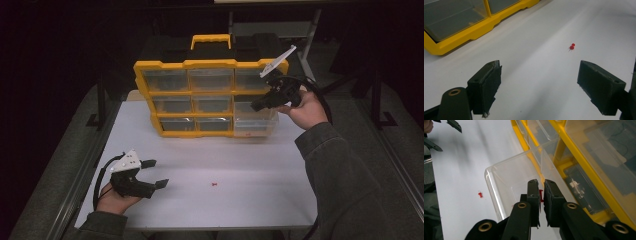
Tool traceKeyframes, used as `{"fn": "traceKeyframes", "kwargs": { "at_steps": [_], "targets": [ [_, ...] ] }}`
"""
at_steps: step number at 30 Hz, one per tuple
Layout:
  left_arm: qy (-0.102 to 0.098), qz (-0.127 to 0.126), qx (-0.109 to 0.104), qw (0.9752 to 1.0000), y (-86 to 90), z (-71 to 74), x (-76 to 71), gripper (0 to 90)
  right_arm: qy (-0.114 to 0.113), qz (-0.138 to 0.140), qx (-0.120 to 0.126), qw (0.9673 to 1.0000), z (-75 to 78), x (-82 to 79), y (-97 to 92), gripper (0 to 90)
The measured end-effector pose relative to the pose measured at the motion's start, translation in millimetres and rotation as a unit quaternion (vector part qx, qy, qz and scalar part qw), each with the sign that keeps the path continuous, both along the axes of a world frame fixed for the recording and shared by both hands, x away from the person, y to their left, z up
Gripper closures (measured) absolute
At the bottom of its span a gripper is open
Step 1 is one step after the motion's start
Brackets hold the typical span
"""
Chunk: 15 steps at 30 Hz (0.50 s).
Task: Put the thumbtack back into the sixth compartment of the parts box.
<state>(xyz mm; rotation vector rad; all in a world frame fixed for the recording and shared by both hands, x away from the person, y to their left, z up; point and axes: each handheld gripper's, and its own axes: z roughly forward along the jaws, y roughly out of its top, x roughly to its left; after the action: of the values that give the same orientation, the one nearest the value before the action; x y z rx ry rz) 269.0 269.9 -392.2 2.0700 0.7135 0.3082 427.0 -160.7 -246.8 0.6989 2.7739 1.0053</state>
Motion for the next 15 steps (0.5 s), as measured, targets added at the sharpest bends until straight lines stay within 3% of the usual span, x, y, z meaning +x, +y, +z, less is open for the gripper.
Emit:
{"fn": "traceKeyframes", "kwargs": {
  "at_steps": [15],
  "targets": [
    [0.003, 0.000, 0.004, 1.0000, 0.8, -0.7, 0.6, 18.7, 0.006, 0.008, -0.004, 0.9999, -16.4, 2.3, -1.8, 81.7]
  ]
}}
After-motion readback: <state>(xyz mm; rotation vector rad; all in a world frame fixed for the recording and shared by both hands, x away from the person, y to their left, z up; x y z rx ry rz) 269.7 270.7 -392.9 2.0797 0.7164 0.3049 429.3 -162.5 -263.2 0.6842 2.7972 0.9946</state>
